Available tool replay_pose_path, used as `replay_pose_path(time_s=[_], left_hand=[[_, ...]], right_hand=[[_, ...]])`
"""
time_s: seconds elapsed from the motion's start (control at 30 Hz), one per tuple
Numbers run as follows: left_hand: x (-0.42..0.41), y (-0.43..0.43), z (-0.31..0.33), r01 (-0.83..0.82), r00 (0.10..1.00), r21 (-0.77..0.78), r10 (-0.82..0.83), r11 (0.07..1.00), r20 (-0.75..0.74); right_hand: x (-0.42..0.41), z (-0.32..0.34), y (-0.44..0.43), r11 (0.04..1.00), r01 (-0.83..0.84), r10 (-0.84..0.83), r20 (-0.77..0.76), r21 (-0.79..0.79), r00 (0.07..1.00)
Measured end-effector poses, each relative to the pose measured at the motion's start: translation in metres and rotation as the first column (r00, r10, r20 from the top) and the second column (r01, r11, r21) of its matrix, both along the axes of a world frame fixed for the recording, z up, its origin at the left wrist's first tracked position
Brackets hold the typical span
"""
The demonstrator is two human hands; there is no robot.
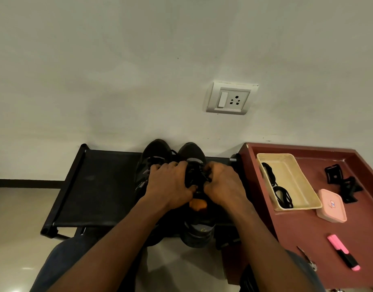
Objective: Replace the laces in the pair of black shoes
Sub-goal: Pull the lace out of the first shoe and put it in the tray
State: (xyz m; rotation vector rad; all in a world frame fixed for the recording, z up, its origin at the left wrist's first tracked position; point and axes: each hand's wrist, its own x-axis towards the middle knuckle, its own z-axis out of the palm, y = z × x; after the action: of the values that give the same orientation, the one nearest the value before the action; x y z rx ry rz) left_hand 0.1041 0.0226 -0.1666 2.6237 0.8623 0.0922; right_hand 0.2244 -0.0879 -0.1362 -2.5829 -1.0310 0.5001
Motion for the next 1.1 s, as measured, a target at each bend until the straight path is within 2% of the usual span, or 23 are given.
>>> replay_pose_path(time_s=[0.13, 0.23, 0.33, 0.53, 0.63, 0.7, 0.77, 0.9, 1.03, 1.1], left_hand=[[-0.004, 0.005, 0.002, -0.031, 0.999, -0.002, 0.031, 1.0, -0.025], [-0.008, 0.011, 0.003, -0.045, 0.999, -0.044, 0.045, 0.998, -0.003], [-0.009, 0.008, 0.001, -0.033, 0.999, -0.032, 0.033, 0.999, 0.001], [-0.003, 0.001, -0.002, -0.051, 0.999, 0.052, 0.05, 0.997, 0.017], [-0.001, 0.0, -0.004, -0.055, 0.998, 0.042, 0.054, 0.998, 0.039], [-0.001, -0.001, -0.006, -0.054, 0.997, 0.043, 0.051, 0.998, 0.056], [-0.001, 0.0, -0.006, -0.055, 0.996, 0.047, 0.052, 0.997, 0.07], [-0.001, -0.001, -0.005, -0.063, 0.997, 0.034, 0.061, 0.997, 0.045], [0.0, -0.004, -0.005, -0.082, 0.996, 0.002, 0.082, 0.997, 0.029], [0.001, -0.004, -0.004, -0.092, 0.995, -0.007, 0.092, 0.996, 0.028]], right_hand=[[0.002, 0.003, -0.002, 1.0, 0.014, -0.013, 0.04, -0.028, 0.999], [0.009, 0.004, -0.006, 0.998, 0.054, -0.054, -0.004, -0.032, 0.999], [0.007, 0.002, -0.005, 1.0, 0.003, -0.004, -0.023, -0.029, 1.0], [-0.008, -0.005, 0.007, 0.978, -0.207, 0.209, 0.306, -0.04, 0.929], [-0.011, -0.008, 0.012, 0.975, -0.21, 0.224, 0.362, -0.077, 0.905], [-0.01, -0.008, 0.013, 0.983, -0.175, 0.18, 0.371, -0.045, 0.911], [-0.008, -0.008, 0.014, 0.993, -0.117, 0.108, 0.338, 0.008, 0.935], [-0.002, -0.011, 0.014, 0.978, 0.09, -0.12, 0.159, 0.188, 0.98], [0.005, -0.02, 0.015, 0.901, 0.319, -0.328, -0.02, 0.293, 0.944], [0.007, -0.02, 0.016, 0.838, 0.399, -0.339, -0.219, 0.372, 0.915]])
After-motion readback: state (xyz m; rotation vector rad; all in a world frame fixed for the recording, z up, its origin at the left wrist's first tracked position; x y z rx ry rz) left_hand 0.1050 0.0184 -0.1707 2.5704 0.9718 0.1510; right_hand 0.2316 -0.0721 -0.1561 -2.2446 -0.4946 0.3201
